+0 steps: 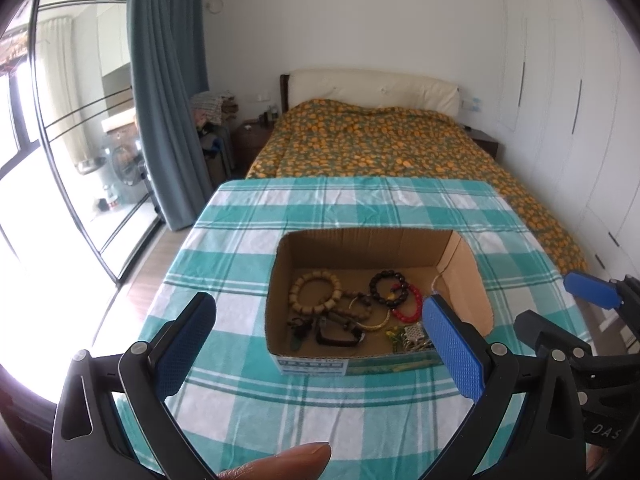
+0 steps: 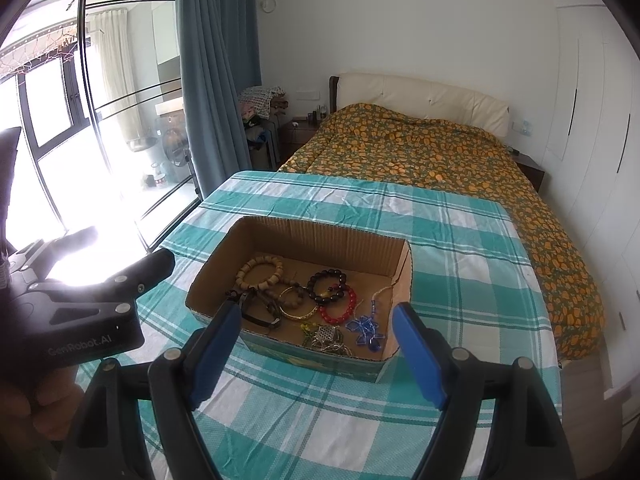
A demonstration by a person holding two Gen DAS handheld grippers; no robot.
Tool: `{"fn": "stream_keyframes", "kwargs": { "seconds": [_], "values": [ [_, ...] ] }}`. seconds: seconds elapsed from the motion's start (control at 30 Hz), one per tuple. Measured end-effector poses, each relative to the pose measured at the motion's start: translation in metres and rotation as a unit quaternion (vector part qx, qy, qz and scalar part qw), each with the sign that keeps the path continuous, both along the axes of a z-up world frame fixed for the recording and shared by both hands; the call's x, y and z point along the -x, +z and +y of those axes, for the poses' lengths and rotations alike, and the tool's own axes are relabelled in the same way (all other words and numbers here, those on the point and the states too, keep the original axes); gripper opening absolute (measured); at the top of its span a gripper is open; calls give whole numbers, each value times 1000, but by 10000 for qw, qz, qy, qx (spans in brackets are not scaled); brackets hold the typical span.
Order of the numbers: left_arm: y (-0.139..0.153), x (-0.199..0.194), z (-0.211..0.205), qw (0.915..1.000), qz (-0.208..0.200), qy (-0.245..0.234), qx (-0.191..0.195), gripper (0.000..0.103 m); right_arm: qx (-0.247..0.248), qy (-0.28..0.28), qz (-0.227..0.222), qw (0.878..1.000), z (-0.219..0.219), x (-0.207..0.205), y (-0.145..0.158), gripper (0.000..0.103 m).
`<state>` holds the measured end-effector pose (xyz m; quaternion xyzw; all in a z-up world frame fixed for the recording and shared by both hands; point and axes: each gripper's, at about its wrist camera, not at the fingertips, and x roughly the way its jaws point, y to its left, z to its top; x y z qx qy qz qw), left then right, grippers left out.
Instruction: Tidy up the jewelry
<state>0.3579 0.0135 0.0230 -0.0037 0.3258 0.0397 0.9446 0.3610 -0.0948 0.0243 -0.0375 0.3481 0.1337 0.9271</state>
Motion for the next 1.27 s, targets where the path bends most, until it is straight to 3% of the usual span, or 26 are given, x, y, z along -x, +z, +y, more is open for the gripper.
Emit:
{"fn": "stream_keyframes", "kwargs": {
  "seconds": [0.47, 1.27],
  "values": [
    [-1, -2, 1, 9999, -16, 77, -107, 103, 15, -23, 17, 10000, -1, 1, 0, 80],
    [-8, -5, -2, 9998, 132, -147, 79, 103, 55, -82, 47, 9999, -4, 0, -3, 80]
  ]
}}
